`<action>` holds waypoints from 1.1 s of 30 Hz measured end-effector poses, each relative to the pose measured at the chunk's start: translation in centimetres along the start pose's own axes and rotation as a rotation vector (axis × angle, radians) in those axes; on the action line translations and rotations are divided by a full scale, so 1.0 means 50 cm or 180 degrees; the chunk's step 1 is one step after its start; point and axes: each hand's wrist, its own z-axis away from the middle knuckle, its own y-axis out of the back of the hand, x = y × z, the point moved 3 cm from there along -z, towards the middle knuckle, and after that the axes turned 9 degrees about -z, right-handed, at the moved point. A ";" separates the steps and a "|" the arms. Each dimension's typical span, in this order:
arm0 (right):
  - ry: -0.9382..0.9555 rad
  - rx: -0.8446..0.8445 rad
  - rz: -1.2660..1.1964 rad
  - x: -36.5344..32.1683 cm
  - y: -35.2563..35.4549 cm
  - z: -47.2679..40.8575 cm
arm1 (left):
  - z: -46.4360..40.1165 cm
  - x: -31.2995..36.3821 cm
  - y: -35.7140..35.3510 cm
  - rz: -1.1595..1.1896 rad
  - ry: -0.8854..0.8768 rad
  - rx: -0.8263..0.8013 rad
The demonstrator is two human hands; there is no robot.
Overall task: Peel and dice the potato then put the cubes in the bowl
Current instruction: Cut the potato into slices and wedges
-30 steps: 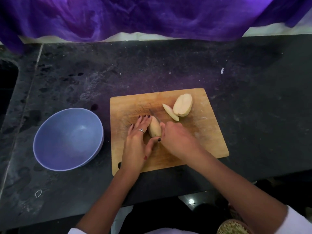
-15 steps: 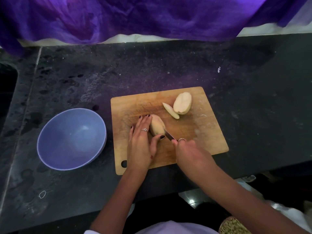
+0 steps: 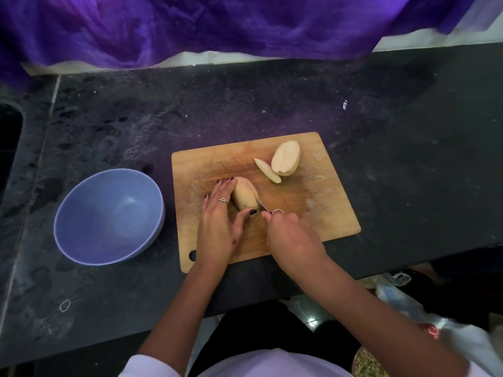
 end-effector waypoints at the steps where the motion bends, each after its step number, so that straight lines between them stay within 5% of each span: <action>1: 0.0010 -0.0003 0.0018 0.009 -0.003 0.015 | 0.000 0.000 0.000 0.0008 0.0008 -0.0013; 8: -0.0106 -0.0096 0.0328 0.057 0.016 0.115 | 0.001 0.002 0.010 0.0153 -0.0063 -0.0069; 12: -0.0112 0.0409 -0.0263 0.018 0.056 0.076 | 0.002 0.003 0.010 0.0142 -0.0032 -0.0092; 18: -0.0047 0.0442 -0.0914 -0.025 0.034 -0.026 | 0.001 0.000 0.008 0.0152 -0.0067 -0.0072; 33: -0.0360 -0.0152 -0.0480 -0.037 0.023 -0.054 | 0.002 -0.006 0.004 0.0179 -0.0118 -0.0001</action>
